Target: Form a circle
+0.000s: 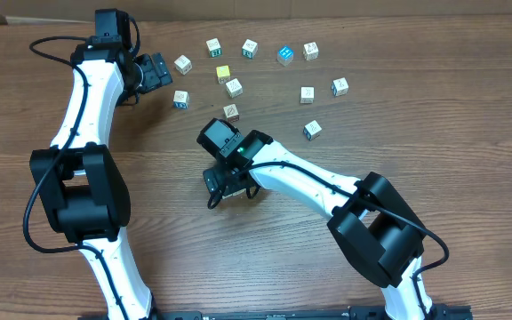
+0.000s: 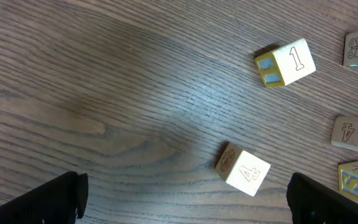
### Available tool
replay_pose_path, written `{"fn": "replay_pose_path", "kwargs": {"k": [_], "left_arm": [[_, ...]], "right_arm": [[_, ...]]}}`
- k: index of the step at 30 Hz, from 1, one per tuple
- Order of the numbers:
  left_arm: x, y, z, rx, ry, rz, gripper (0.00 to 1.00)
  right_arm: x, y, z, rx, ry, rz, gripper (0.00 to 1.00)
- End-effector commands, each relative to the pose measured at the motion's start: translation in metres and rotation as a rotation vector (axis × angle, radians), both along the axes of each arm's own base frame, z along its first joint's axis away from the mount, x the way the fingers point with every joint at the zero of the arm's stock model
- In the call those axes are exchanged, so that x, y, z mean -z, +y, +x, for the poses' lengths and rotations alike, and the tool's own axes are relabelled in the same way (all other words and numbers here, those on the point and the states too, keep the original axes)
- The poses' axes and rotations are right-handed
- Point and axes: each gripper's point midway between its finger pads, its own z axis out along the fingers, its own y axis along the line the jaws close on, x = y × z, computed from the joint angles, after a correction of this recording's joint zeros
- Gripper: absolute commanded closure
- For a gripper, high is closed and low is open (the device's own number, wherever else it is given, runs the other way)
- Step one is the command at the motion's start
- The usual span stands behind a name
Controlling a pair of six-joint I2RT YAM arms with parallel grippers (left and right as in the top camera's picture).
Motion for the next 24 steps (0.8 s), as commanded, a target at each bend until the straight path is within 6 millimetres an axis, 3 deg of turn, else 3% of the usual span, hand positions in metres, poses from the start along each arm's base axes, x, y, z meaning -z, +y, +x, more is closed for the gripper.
{"fn": "replay_pose_path", "kwargs": {"k": [1,24], "left_arm": [[-0.0073,-0.0047,0.0035,-0.009,-0.019,-0.013,0.0],[-0.0073,-0.0047,0.0035,-0.009,-0.019,-0.013,0.0]], "right_arm": [[0.0096,-0.0019,-0.0053,0.002,0.013,-0.007,0.0],[0.0092,-0.002,-0.0029,0.125,0.024,0.017,0.05]]}}
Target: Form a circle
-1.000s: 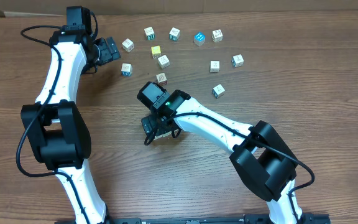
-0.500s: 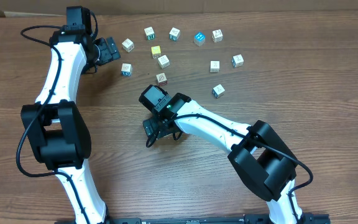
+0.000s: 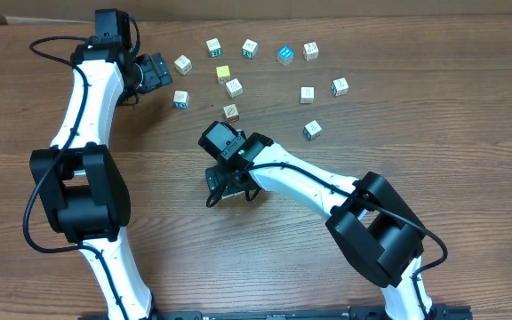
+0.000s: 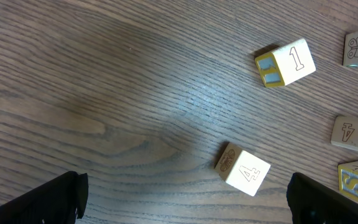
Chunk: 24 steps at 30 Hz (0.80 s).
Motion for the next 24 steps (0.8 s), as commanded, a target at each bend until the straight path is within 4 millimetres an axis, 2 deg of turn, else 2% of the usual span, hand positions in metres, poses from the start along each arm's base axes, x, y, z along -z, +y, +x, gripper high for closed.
{"fn": "replay_pose_path", "kwargs": {"k": [1,6,13,24], "left_arm": [[-0.007,-0.005,0.003,-0.009,-0.019,-0.013,0.0],[-0.007,-0.005,0.003,-0.009,-0.019,-0.013,0.0],[-0.007,-0.005,0.003,-0.009,-0.019,-0.013,0.0],[-0.007,-0.005,0.003,-0.009,-0.019,-0.013,0.0]], "right_arm": [[0.003,-0.001,-0.001,0.011,0.004,-0.004,0.04],[0.003,-0.002,-0.003,-0.017,0.005,-0.014,0.04],[0.003,-0.004,-0.002,-0.003,0.002,-0.021,0.19],[0.003,-0.012,0.005,0.129,-0.027,-0.042,0.2]]}}
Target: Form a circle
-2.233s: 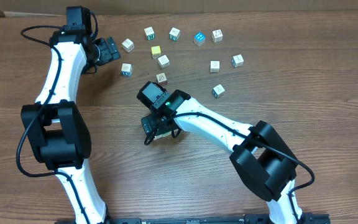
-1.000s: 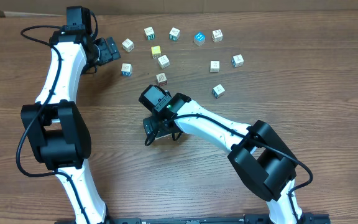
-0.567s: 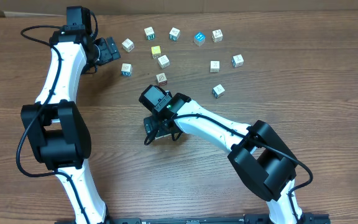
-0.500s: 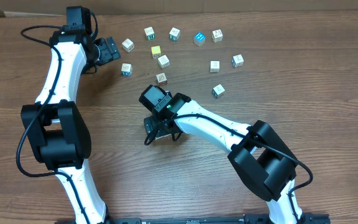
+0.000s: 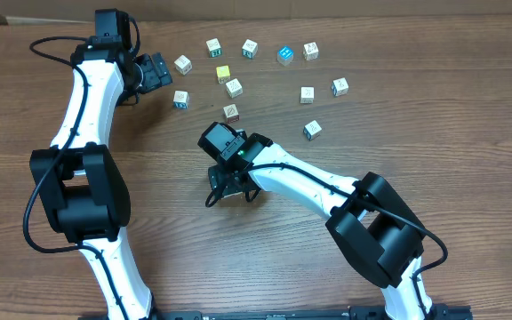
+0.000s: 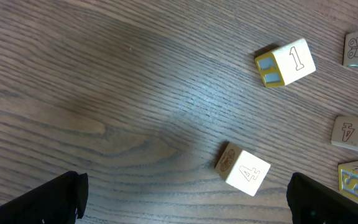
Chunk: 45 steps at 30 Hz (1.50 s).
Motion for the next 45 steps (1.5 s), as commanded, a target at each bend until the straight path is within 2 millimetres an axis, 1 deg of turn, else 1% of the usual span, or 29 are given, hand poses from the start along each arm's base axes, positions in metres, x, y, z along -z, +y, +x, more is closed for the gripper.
{"fn": "replay_pose_path", "kwargs": {"k": [1,6,11,18,25,26,32,35,38,42,43,45], "left_arm": [[-0.007,-0.005,0.003,-0.009,-0.019,-0.013,0.0],[-0.008,-0.005,0.003,-0.009,-0.02,-0.013,0.0],[-0.008,-0.005,0.003,-0.009,-0.02,-0.013,0.0],[-0.008,-0.005,0.003,-0.009,-0.02,-0.013,0.0],[-0.008,-0.005,0.003,-0.009,-0.02,-0.013,0.0],[-0.008,-0.005,0.003,-0.009,-0.02,-0.013,0.0],[-0.008,-0.005,0.003,-0.009,-0.02,-0.013,0.0],[-0.008,-0.005,0.003,-0.009,-0.02,-0.013,0.0],[-0.008,-0.005,0.003,-0.009,-0.02,-0.013,0.0],[-0.008,-0.005,0.003,-0.009,-0.02,-0.013,0.0],[-0.008,-0.005,0.003,-0.009,-0.02,-0.013,0.0],[-0.008,-0.005,0.003,-0.009,-0.02,-0.013,0.0]], "right_arm": [[0.003,-0.009,0.005,0.105,-0.023,-0.028,0.2],[0.003,-0.015,0.007,0.242,-0.015,-0.019,0.2],[0.004,-0.021,0.008,0.307,0.001,-0.018,0.2],[0.004,-0.02,0.007,0.331,0.007,-0.009,0.19],[0.004,-0.02,0.007,0.331,0.007,-0.009,0.01],[0.003,-0.02,0.007,0.331,0.006,-0.008,0.0],[0.002,-0.016,0.012,0.326,-0.007,0.007,0.0],[-0.005,-0.014,0.022,0.292,-0.03,0.022,0.0],[-0.014,-0.017,0.038,0.316,-0.048,0.046,0.0],[-0.026,-0.028,0.063,0.368,-0.075,0.076,0.0],[-0.029,-0.033,0.076,0.367,-0.096,0.095,0.0],[-0.03,-0.042,0.086,0.376,-0.107,0.097,0.0]]}}
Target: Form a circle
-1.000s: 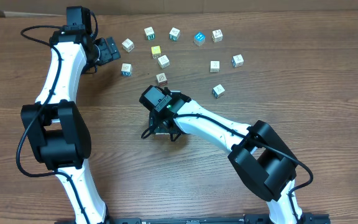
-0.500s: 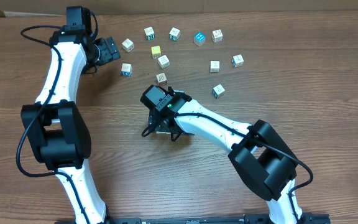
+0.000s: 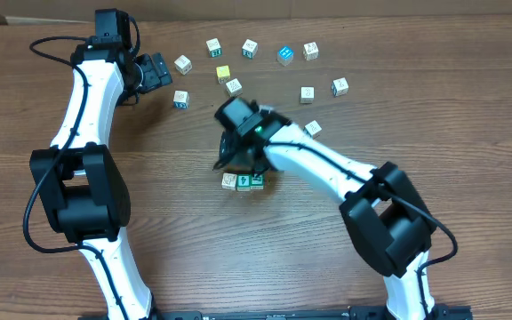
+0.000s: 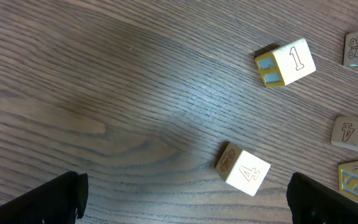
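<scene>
Several small lettered wooden cubes lie scattered across the far part of the table, among them a blue cube (image 3: pixel 284 55) and a yellow cube (image 3: pixel 223 73). A short row of cubes (image 3: pixel 243 181) sits nearer the middle. My right gripper (image 3: pixel 240 163) hovers blurred just behind that row, its fingers spread and holding nothing. My left gripper (image 3: pixel 156 71) is open at the far left. In the left wrist view the left gripper (image 4: pixel 185 199) is wide open over bare wood, with a "4" cube (image 4: pixel 243 169) ahead of it and a "1" cube (image 4: pixel 286 63) farther off.
The brown wooden table (image 3: pixel 469 151) carries both arms. The right arm's white links (image 3: pixel 327 173) stretch from the near right toward the middle and hide part of the cubes behind them. More cubes (image 4: pixel 355 134) crowd the right edge of the left wrist view.
My right gripper has moved from over the spot near the middle to a place farther back and slightly right. A short row of cubes shows where it was. The left arm has not moved.
Through all three earlier moments my right gripper stayed low near the middle of the table, fingers spread, covering that spot, while the left gripper held open and still at the far left. Now the right gripper stands farther back and the row of cubes is uncovered.
</scene>
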### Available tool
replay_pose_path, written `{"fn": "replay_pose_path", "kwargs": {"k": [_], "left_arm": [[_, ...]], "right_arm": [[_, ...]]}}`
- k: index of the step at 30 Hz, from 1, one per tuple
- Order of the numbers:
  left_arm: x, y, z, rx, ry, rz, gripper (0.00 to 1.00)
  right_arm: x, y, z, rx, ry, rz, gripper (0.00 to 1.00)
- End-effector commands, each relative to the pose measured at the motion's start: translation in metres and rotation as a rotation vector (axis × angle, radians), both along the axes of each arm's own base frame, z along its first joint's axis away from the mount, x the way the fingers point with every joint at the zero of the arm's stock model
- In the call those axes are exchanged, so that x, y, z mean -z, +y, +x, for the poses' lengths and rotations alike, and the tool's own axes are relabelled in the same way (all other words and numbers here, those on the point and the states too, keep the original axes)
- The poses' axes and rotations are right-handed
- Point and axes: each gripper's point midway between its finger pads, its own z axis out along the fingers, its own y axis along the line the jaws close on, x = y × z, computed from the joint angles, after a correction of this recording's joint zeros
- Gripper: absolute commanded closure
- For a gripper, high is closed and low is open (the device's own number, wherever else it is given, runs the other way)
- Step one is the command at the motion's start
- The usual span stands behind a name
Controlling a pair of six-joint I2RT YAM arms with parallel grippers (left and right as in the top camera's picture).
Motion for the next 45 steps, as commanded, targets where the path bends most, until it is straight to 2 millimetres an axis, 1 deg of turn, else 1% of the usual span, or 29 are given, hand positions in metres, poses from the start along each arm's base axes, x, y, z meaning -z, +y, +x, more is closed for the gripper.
{"fn": "replay_pose_path", "kwargs": {"k": [1,5,11,13,15,23,45], "left_arm": [[-0.007,-0.005,0.003,-0.009,-0.019,-0.013,0.0],[-0.007,-0.005,0.003,-0.009,-0.019,-0.013,0.0],[-0.007,-0.005,0.003,-0.009,-0.019,-0.013,0.0],[-0.007,-0.005,0.003,-0.009,-0.019,-0.013,0.0],[-0.007,-0.005,0.003,-0.009,-0.019,-0.013,0.0],[-0.007,-0.005,0.003,-0.009,-0.019,-0.013,0.0],[-0.007,-0.008,0.004,-0.002,-0.019,-0.014,0.0]], "right_arm": [[-0.008,-0.017,0.025,0.018,-0.037,-0.002,0.0],[-0.005,-0.04,0.027,0.06,0.002,-0.031,0.0],[0.001,-0.075,0.024,0.119,0.074,-0.082,0.0],[0.001,-0.084,0.023,0.134,0.091,-0.093,0.0],[0.002,-0.088,0.024,0.144,0.096,-0.095,0.0],[0.003,-0.096,0.022,0.156,0.117,-0.11,0.0],[0.003,-0.096,0.022,0.156,0.116,-0.109,0.0]]}}
